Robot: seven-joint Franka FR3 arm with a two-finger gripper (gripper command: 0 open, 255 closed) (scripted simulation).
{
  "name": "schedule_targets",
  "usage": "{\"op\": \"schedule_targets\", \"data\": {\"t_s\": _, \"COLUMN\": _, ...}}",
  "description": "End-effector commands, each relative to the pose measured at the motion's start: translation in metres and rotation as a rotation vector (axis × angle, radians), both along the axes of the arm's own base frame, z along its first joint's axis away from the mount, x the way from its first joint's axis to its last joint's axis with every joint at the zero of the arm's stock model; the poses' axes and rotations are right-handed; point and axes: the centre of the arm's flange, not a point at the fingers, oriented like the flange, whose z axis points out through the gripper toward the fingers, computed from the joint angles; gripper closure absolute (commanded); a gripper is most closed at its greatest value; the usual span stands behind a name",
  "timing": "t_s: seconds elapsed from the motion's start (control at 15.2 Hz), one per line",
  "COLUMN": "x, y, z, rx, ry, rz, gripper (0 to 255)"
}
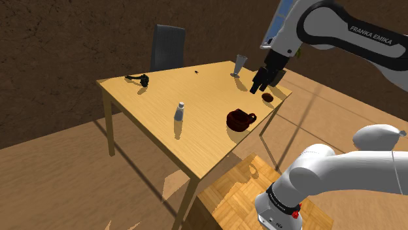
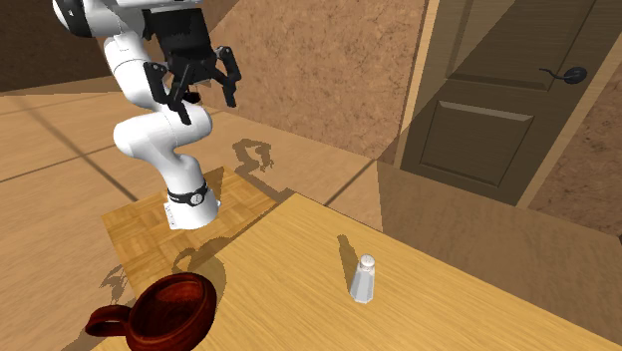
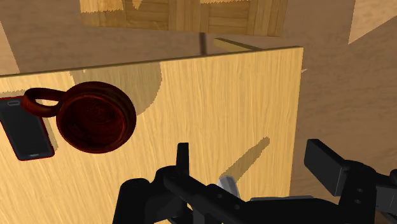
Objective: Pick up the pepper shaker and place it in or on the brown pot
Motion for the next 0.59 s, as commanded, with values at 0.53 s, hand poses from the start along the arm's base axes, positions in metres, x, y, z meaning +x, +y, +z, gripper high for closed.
{"op": "schedule_targets", "data": {"t_s": 0.53, "x": 0.084, "y": 0.027, "z": -0.058, "rx": 0.001, "ry": -0.001, "rz": 0.0, "gripper": 0}}
